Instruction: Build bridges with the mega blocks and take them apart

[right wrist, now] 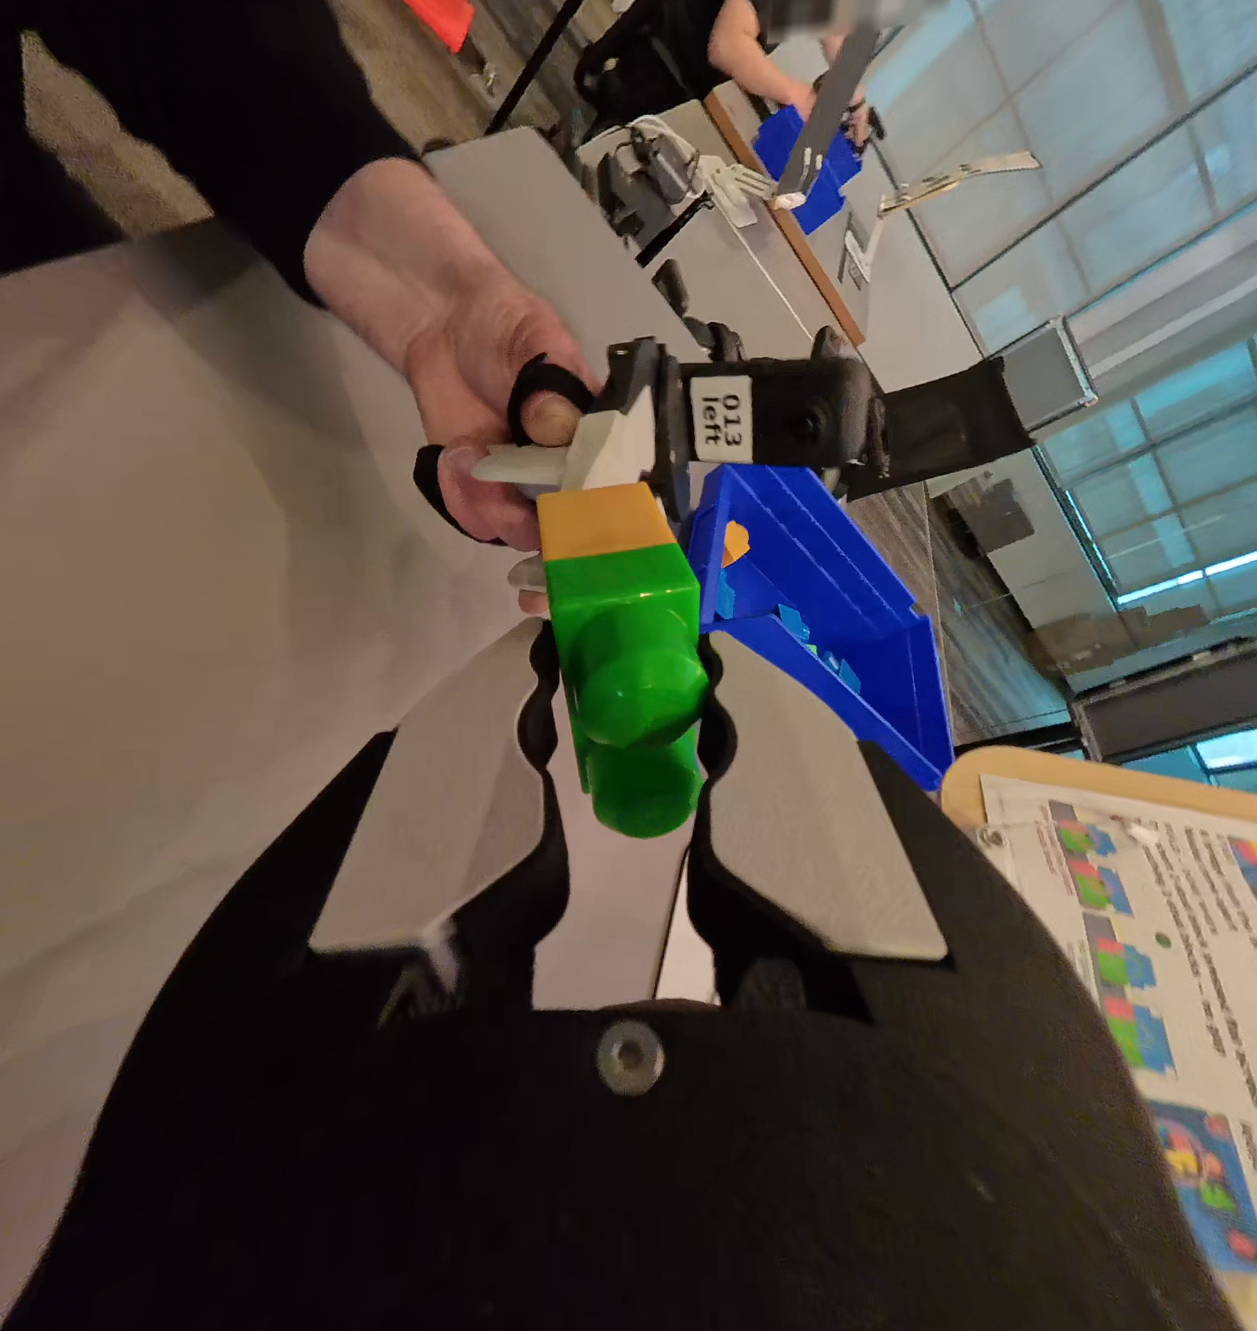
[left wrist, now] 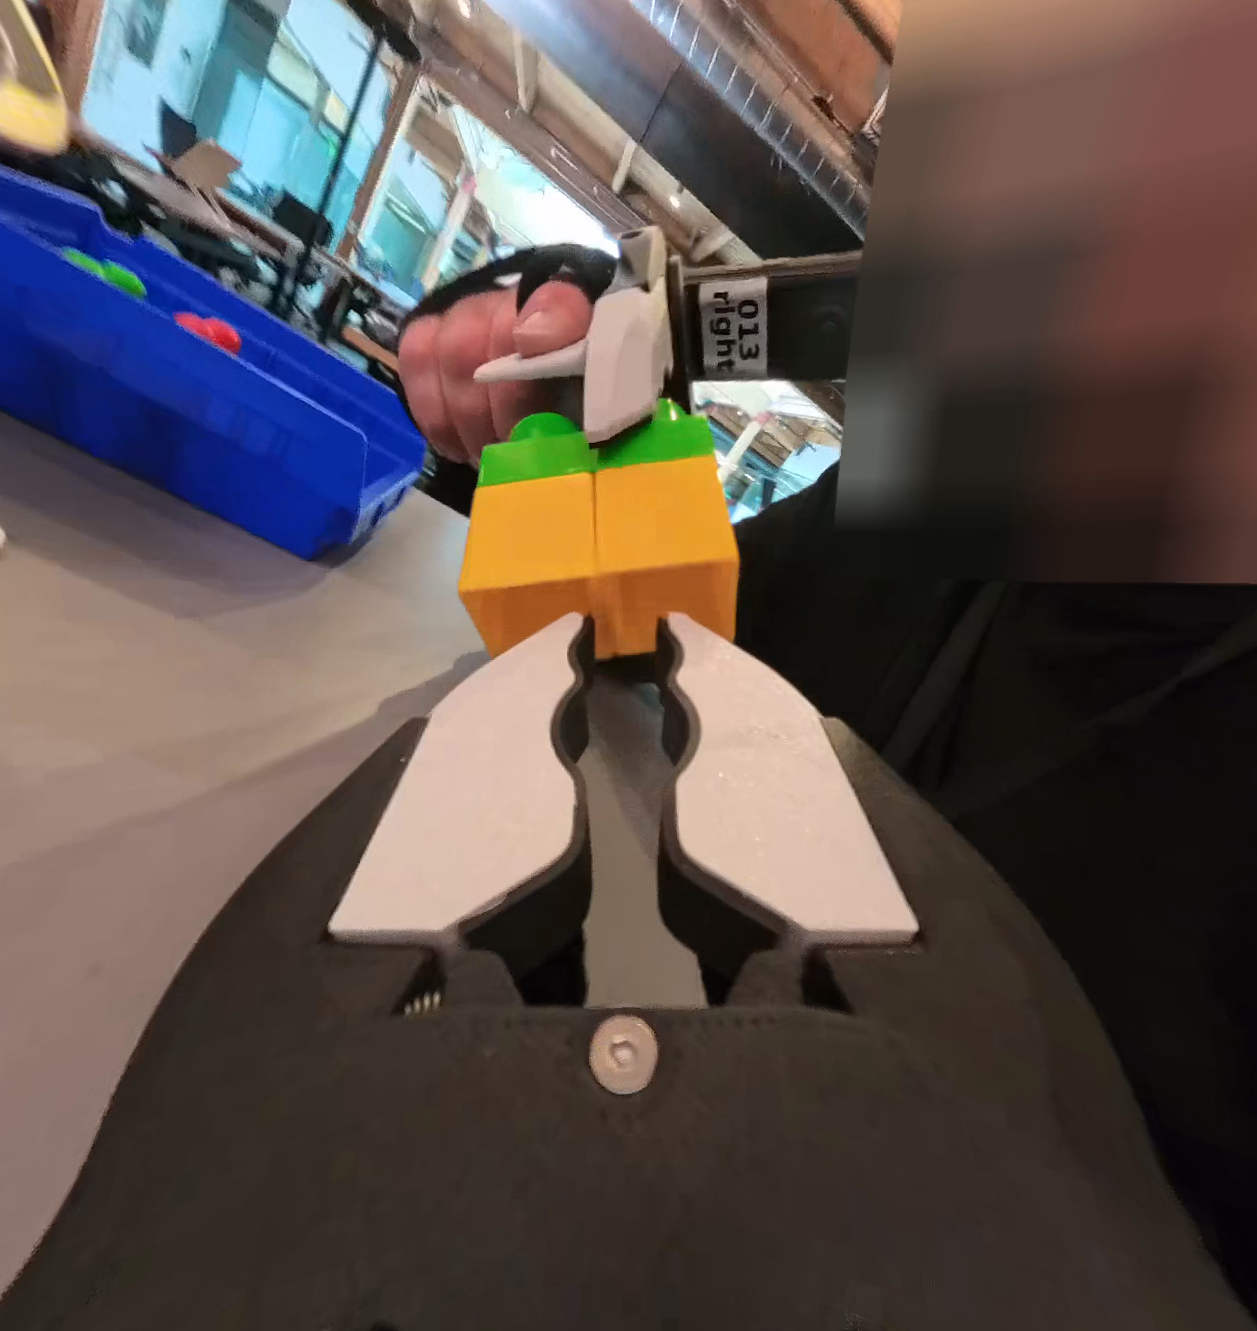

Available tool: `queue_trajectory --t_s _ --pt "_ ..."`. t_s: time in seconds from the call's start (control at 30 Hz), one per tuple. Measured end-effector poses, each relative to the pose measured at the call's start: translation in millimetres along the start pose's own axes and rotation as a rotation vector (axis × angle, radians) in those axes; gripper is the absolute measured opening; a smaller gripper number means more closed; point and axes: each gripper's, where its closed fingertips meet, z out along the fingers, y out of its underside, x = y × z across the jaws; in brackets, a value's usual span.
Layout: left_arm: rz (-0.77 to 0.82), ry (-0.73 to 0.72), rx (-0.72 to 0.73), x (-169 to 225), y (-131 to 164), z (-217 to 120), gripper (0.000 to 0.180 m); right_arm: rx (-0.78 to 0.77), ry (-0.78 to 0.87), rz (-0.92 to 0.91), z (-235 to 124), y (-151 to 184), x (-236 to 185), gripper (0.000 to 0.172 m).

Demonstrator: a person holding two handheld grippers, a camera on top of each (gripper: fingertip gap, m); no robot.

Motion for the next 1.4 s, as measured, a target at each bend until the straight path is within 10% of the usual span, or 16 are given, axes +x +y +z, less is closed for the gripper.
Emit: queue_trajectory --t_s 0.17,0.4,0.53,1.07,1.13,1.4 --pt "0.124 -0.084 -0.033 0 -3 -4 0.014 -0.091 0.132 0.114 -68 21 31 0.037" --pt "0.142 -0.19 -0.079 -25 14 -8 0.007 -0.825 0.132 0.351 -257 159 35 0.037" --pt "0.145 -0.198 -0.103 -30 18 -2 0.004 -1.055 -0.035 0.515 -306 226 -2 0.037" --pt "0.137 -0.222 -0.153 -39 28 0 0.004 -1.337 -0.319 0.641 -308 337 -53 0.042" --pt "0.153 -0.235 -0.167 -38 28 -2 0.004 -1.347 -0.274 0.652 -310 334 -44 0.066" --pt "0.308 -0.462 -0.19 -36 0 -48 0.014 -1.113 -0.035 0.506 -298 224 4 0.038"
